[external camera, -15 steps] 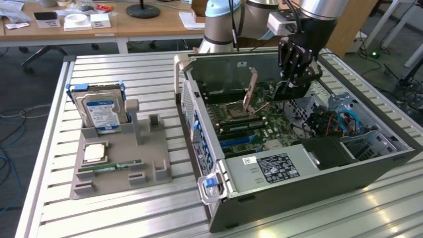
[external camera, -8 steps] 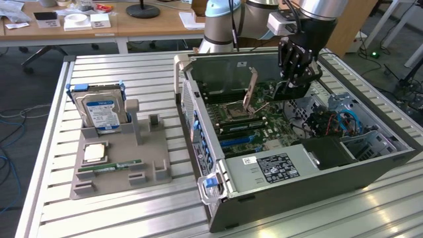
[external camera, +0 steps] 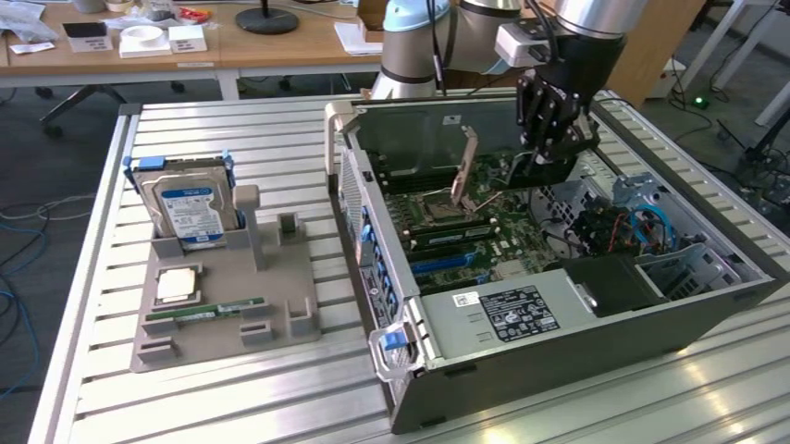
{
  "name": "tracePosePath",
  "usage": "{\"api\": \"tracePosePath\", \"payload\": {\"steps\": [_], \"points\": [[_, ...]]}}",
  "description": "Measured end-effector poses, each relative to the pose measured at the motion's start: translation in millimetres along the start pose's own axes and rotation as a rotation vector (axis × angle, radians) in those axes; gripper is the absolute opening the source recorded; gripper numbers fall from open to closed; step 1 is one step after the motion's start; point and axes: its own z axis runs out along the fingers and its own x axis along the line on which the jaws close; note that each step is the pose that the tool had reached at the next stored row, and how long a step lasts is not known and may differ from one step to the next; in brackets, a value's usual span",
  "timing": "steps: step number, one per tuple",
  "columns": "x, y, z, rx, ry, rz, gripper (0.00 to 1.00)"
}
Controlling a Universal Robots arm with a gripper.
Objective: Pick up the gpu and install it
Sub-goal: 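Insert the gpu into the slot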
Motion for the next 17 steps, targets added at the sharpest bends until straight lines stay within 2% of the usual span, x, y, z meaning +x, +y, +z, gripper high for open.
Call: {"api": "tracePosePath", "payload": {"steps": [9, 17], "points": [[0.1, 6.2, 0.3, 0.0006, -0.0002, 0.000, 0.26], [1.5, 8.3, 6.7, 0.0027, -0.0001, 0.000, 0.26]]}}
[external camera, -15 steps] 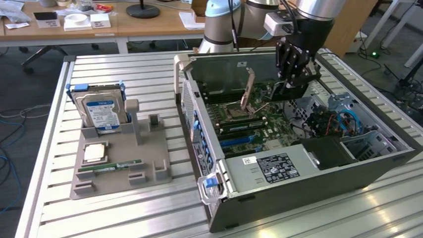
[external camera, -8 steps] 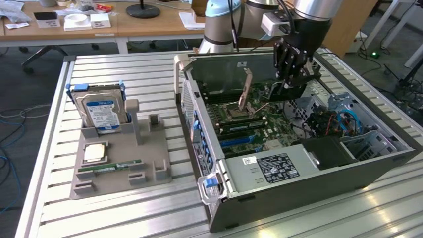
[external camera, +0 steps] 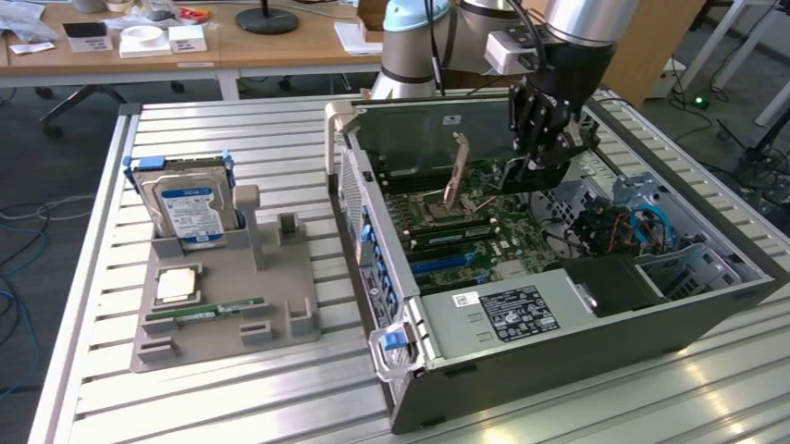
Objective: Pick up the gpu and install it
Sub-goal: 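Insert the gpu into the slot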
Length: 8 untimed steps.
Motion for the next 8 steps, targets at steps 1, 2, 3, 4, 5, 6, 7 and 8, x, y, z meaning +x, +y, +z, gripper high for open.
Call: {"api": "tracePosePath", "payload": {"steps": [1, 2, 3, 4, 5, 6, 7, 8], "points": [[0.6, 0.4, 1.0, 0.0006, 0.0000, 0.000, 0.26], [1.1, 0.8, 2.0, 0.0013, -0.0001, 0.000, 0.26], [1.7, 1.2, 3.1, 0.0018, -0.0001, 0.000, 0.26], [2.3, 1.6, 4.1, 0.0024, -0.0001, 0.000, 0.26], [3.0, 2.0, 5.1, 0.0029, -0.0001, 0.000, 0.26], [3.7, 2.5, 6.2, 0.0034, 0.0000, -0.001, 0.26], [4.2, 3.0, 7.1, 0.0039, -0.0001, -0.001, 0.26], [4.6, 3.6, 7.8, 0.0044, -0.0002, -0.001, 0.26]]}}
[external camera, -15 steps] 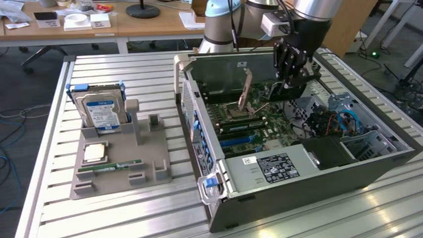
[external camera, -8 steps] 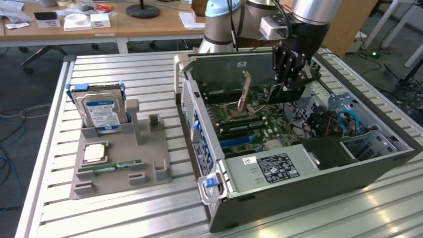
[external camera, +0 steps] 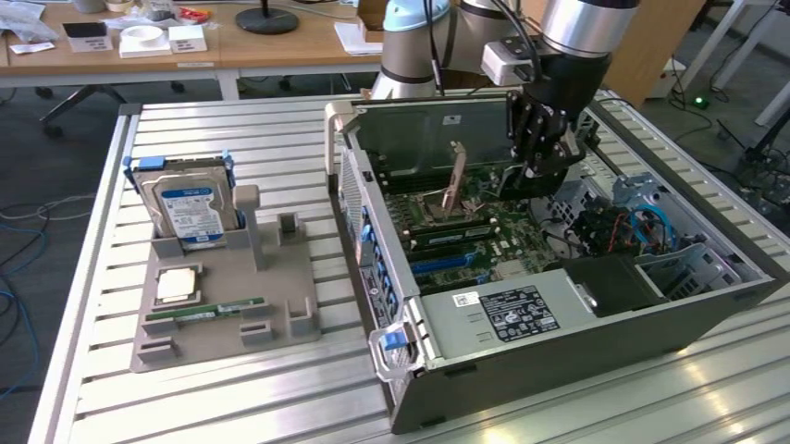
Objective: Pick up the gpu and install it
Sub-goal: 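Insert the gpu into the slot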
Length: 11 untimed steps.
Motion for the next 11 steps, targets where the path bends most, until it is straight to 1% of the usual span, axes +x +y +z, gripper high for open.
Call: {"api": "tracePosePath", "payload": {"steps": [4, 11], "points": [[0.1, 0.4, 0.3, 0.0003, 0.0001, 0.000, 0.26], [0.2, 2.5, 6.8, 0.0006, 0.0000, 0.000, 0.26]]}}
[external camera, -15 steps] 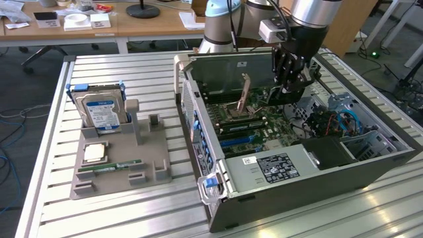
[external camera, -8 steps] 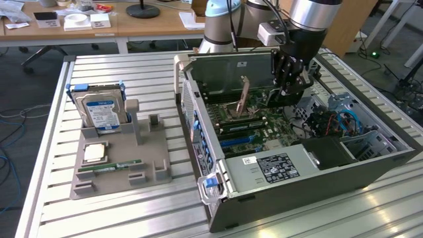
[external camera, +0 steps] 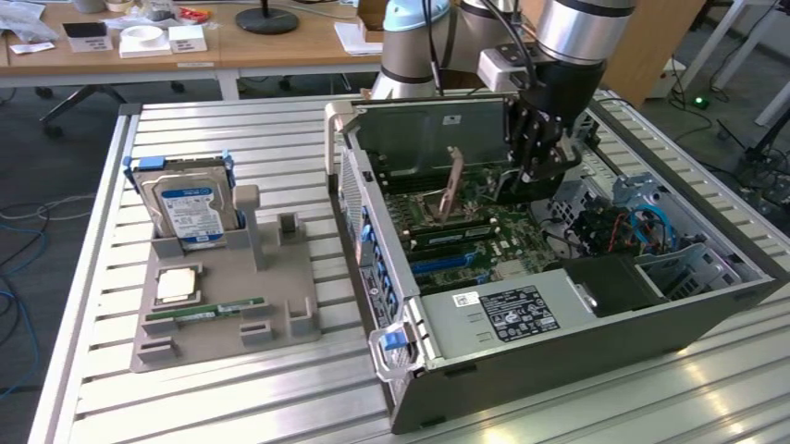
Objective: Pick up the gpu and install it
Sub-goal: 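Insert the gpu into the slot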
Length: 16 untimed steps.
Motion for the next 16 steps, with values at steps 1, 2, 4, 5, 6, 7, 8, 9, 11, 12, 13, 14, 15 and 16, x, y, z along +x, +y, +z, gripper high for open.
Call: {"api": "tracePosePath", "payload": {"steps": [1, 2, 4, 5, 6, 7, 8, 9, 11, 12, 13, 14, 15, 16], "points": [[0.0, 0.1, 0.5, 0.0000, 0.0000, 0.000, 0.26], [0.0, 0.1, 0.9, 0.0000, 0.0001, 0.000, 0.26], [0.0, 0.2, 1.0, -0.0001, 0.0003, 0.000, 0.26], [0.0, 0.2, 1.0, -0.0001, 0.0003, 0.000, 0.26], [0.0, 0.2, 1.1, 0.0000, 0.0002, 0.000, 0.26], [0.0, 0.2, 1.1, 0.0000, 0.0001, 0.000, 0.26], [0.0, 0.2, 1.1, 0.0000, 0.0000, 0.000, 0.26], [0.0, 0.7, 1.2, 0.0002, 0.0001, 0.000, 0.26], [0.0, 2.9, 1.3, 0.0021, 0.0000, 0.000, 0.26], [0.1, 4.2, 1.3, 0.0032, -0.0001, 0.000, 0.26], [0.1, 5.7, 1.3, 0.0043, -0.0001, 0.000, 0.26], [0.1, 7.1, 1.3, 0.0053, -0.0001, 0.000, 0.26], [0.2, 8.4, 1.3, 0.0062, 0.0000, 0.000, 0.26], [0.2, 9.7, 1.4, 0.0071, -0.0002, 0.000, 0.26]]}}
